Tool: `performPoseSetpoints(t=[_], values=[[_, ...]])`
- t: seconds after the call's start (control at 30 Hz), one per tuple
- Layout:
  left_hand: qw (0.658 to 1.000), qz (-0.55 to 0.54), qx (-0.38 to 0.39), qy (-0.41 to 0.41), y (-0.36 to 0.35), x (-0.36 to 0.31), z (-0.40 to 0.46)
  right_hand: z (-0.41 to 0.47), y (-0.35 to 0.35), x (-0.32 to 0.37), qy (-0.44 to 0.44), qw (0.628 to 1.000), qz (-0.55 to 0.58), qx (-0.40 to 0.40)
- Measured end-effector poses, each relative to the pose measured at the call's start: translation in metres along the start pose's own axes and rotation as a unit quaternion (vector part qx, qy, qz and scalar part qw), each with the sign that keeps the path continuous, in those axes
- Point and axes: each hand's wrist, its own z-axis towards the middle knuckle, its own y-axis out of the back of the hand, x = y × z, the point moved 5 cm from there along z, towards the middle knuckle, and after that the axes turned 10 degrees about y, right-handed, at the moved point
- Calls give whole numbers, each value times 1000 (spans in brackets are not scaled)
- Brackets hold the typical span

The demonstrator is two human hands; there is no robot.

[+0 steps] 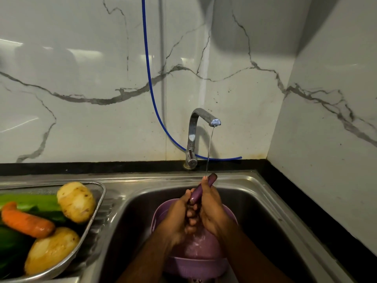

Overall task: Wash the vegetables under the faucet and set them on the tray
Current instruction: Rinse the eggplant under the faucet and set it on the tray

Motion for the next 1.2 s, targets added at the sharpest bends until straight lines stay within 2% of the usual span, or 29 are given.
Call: performPoseSetpoints(t=[0.1, 0.27, 0.43, 0.53, 0.6, 0.77, 0.9, 1.03, 1.2], values=[[999, -31, 18, 34, -3, 2, 0, 1, 0, -7, -43, 999, 34, 5], [999, 2, -29, 26, 6, 3, 3, 0, 3, -3, -20, 992, 120, 30], [996, 16, -65, -62, 6, 2, 8, -5, -2, -1, 1, 996, 76, 37], [987, 81, -93, -106, 5, -4, 3, -3, -2, 1, 22, 997, 76, 23], [990, 91, -61, -86, 1, -5, -2, 1, 1, 0, 19, 997, 77, -8], [999, 28, 21, -2, -4, -3, -2, 4, 6, -3, -25, 991, 133, -26], [1000, 1, 28, 14, -3, -1, 1, 6, 6, -4, -25, 990, 139, -16], [999, -41, 1, -18, -4, -2, 7, 14, 12, -4, -48, 991, 110, -52], [990, -80, -6, -119, -8, -15, 2, 20, 30, 0, -23, 994, 101, -45]])
